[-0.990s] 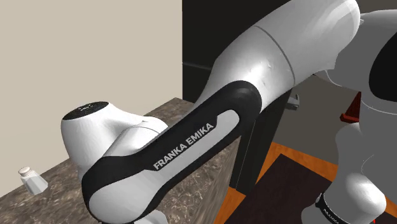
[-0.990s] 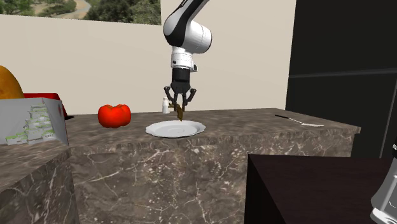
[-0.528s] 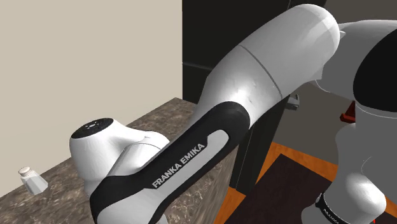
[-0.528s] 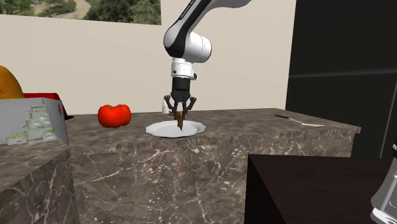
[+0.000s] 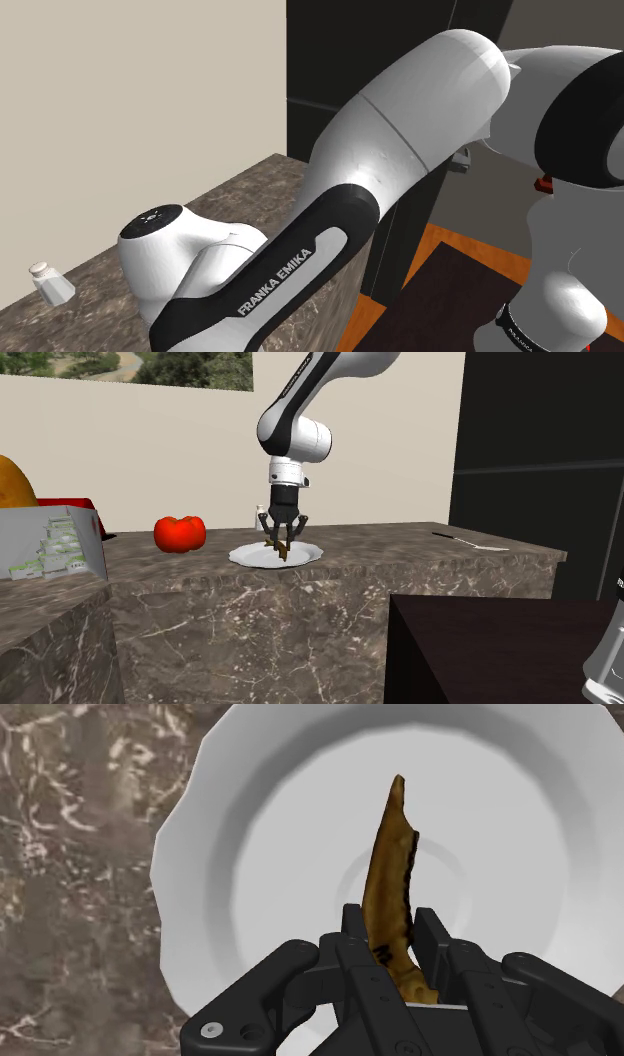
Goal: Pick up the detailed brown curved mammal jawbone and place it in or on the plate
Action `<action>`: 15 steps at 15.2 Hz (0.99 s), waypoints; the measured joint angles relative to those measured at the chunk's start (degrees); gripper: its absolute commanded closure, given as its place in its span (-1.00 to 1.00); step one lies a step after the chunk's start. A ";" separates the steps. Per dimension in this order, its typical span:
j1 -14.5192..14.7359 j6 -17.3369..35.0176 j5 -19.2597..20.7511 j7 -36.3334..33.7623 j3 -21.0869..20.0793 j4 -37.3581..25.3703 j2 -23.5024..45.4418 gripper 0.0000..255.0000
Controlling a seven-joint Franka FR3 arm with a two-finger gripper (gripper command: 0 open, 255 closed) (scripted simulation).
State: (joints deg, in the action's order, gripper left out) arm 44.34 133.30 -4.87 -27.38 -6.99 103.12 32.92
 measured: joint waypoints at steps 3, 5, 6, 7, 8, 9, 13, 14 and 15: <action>0.00 0.06 0.00 0.01 0.00 0.03 0.01 1.00; 0.00 0.06 0.00 0.01 0.00 0.03 0.01 -1.00; 0.00 0.06 0.00 0.01 0.00 0.03 0.01 -1.00; 0.00 0.06 0.00 0.01 0.00 0.03 0.01 -1.00; 0.00 0.06 0.00 0.01 0.00 0.03 0.01 -1.00; 0.00 0.06 0.00 0.01 0.00 0.03 0.01 -1.00; -0.26 -3.05 -0.05 -0.06 -0.04 -0.84 -2.26 -1.00; -0.45 -4.21 -0.10 0.03 -0.03 -0.97 -3.28 -1.00; -0.49 -4.88 -0.12 -0.01 -0.04 -1.11 -3.82 -1.00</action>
State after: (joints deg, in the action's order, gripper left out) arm 43.85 128.42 -4.99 -27.39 -7.03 102.01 29.10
